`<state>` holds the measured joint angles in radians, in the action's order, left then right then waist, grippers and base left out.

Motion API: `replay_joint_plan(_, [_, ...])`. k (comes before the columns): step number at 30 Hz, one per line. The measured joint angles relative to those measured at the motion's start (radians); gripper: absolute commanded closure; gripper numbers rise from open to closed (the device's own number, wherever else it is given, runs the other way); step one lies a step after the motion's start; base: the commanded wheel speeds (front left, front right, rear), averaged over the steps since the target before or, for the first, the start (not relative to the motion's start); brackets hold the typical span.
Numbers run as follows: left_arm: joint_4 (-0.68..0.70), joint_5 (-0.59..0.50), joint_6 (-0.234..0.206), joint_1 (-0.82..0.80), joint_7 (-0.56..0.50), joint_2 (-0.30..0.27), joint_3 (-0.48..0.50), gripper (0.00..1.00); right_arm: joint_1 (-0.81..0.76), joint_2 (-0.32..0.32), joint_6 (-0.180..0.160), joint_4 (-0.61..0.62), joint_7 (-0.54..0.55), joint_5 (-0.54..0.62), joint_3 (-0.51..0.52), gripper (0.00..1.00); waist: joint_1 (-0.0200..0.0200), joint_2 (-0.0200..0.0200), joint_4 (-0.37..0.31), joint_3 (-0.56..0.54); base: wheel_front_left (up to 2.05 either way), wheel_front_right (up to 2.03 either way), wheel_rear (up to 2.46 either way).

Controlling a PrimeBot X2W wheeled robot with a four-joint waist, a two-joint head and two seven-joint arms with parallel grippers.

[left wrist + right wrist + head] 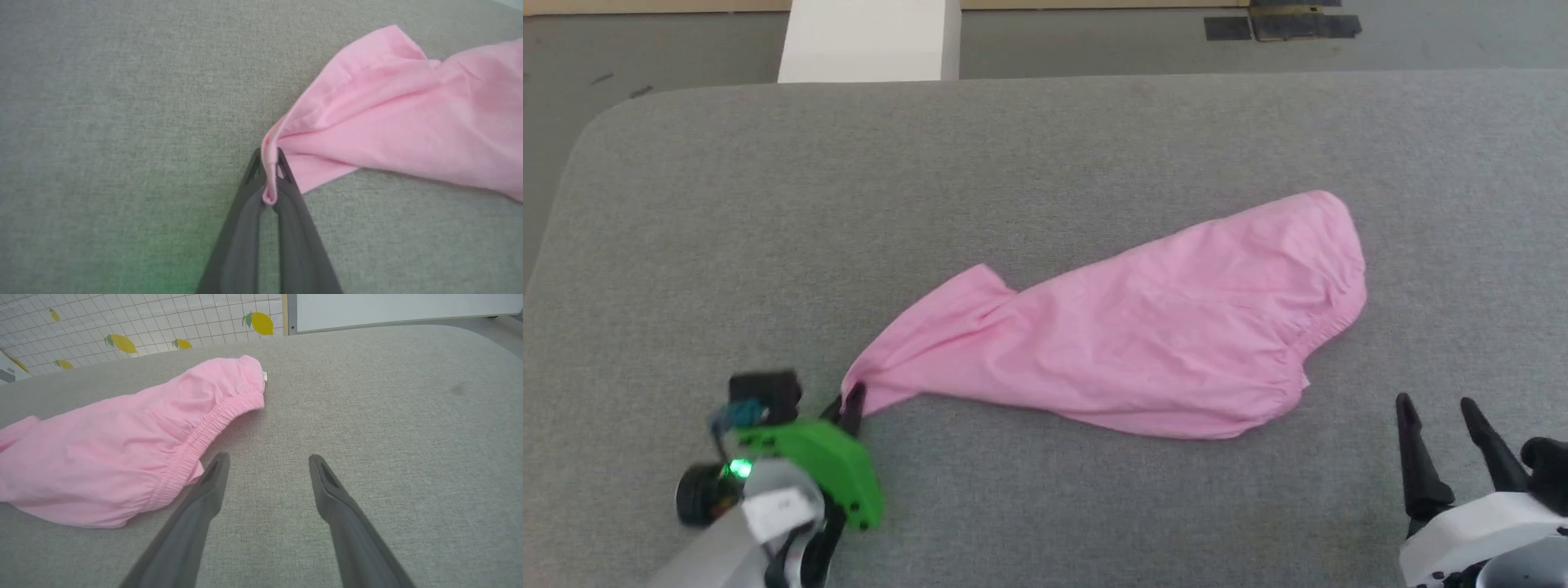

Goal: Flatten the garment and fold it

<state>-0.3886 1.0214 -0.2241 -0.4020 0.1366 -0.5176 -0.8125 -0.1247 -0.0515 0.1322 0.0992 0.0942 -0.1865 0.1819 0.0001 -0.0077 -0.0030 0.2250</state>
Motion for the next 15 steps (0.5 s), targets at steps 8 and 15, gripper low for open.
replay_joint_plan(8, [0.148,0.018,-0.070,0.110,0.041,-0.040,0.026,0.00,0.000,0.000,0.000,-0.004,0.020,0.001,-0.022,0.00,0.0000,0.0000,0.025,-0.014,0.00,0.00,0.00])
replay_joint_plan(15, [0.193,-0.031,-0.082,0.109,0.102,-0.042,0.055,0.00,-0.012,0.000,0.000,-0.020,0.052,-0.002,-0.082,0.00,0.0000,0.0000,0.032,-0.049,0.00,0.00,0.00])
